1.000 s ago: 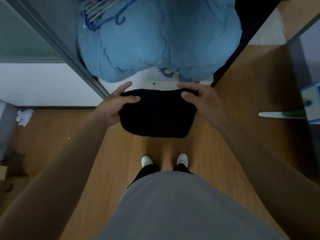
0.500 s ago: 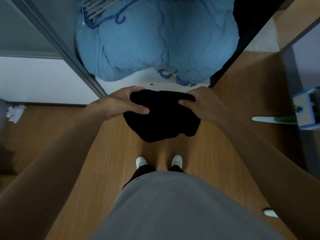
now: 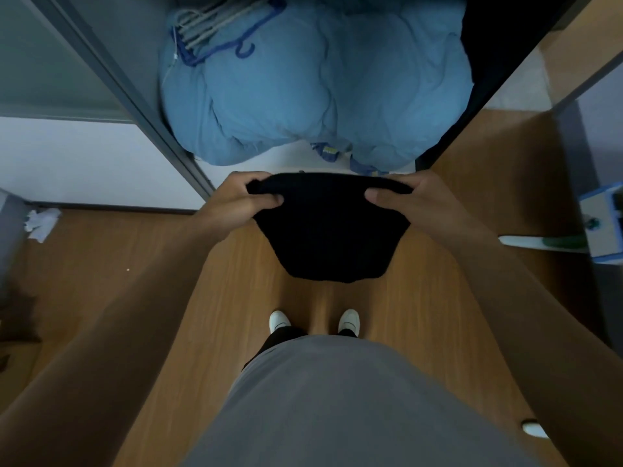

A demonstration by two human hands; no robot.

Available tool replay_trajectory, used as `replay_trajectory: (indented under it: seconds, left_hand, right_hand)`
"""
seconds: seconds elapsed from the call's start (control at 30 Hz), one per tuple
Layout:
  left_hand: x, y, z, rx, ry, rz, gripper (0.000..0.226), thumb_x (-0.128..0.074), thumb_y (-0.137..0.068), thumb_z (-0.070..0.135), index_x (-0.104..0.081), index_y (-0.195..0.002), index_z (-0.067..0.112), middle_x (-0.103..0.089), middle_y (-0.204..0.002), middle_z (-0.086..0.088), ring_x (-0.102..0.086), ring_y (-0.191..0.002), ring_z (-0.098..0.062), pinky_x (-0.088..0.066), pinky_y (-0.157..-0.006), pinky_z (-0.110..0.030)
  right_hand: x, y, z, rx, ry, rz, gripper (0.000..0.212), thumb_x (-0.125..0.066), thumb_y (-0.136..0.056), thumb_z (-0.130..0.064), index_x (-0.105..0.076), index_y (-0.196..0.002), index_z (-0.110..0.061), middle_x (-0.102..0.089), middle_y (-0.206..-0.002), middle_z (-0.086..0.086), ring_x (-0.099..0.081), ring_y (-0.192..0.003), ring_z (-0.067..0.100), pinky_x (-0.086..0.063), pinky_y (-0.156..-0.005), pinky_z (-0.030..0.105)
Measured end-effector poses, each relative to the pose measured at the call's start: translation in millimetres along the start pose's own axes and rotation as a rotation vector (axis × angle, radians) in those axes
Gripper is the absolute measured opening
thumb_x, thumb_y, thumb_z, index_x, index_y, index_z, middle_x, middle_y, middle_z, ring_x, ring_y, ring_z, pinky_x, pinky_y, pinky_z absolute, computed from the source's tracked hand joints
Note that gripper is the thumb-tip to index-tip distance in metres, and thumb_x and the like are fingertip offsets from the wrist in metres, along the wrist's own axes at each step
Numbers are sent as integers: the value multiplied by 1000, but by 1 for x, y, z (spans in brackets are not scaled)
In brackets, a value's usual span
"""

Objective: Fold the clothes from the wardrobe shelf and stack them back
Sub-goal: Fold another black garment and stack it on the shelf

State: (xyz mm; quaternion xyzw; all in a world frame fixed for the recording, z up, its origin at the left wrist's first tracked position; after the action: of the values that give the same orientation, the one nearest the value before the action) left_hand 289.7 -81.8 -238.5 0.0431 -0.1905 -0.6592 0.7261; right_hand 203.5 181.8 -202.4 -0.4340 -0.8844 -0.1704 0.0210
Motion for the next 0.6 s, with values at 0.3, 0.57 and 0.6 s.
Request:
replay_trajectory:
  seconds: [0.3, 0.57, 0.6]
  left_hand:
    - [-17, -7, 7, 181, 414, 222, 16, -63, -97, 29, -71, -102, 15, -77, -101, -1, -73, -99, -20, -58, -77, -30]
    - [-23, -4, -21, 376, 603, -115, 54, -72, -81, 50, -62, -125, 19, -70, -124, 2, -65, -117, -12, -52, -97, -26]
    - [-29, -2, -29, 383, 504, -180, 56, -74, -79, 40, -61, -128, 15, -70, -125, 1, -64, -118, -13, -51, -100, -26]
  right_hand:
    - [-31, 24, 44, -18, -262, -22, 48, -70, -89, -5, -54, -110, -44, -64, -100, -44, -58, -97, -22, -43, -75, -3]
    - [-39, 2, 60, -254, -568, 81, 38, -73, -89, -27, -60, -125, -28, -73, -117, -4, -70, -107, 14, -58, -83, 29]
    - [-39, 2, 61, -310, -541, 111, 41, -73, -89, -27, -60, -128, -23, -73, -116, 0, -71, -104, 16, -59, -82, 30]
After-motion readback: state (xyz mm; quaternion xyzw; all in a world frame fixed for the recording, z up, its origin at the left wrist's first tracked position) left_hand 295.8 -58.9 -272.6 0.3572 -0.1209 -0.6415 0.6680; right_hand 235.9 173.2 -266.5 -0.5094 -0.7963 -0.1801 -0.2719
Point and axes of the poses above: each hand's wrist, its own y-axis away from the middle knuckle, its own x-axis out of the back of the hand, z = x × y, the point moved 5 cm from there along -y, towards the middle knuckle
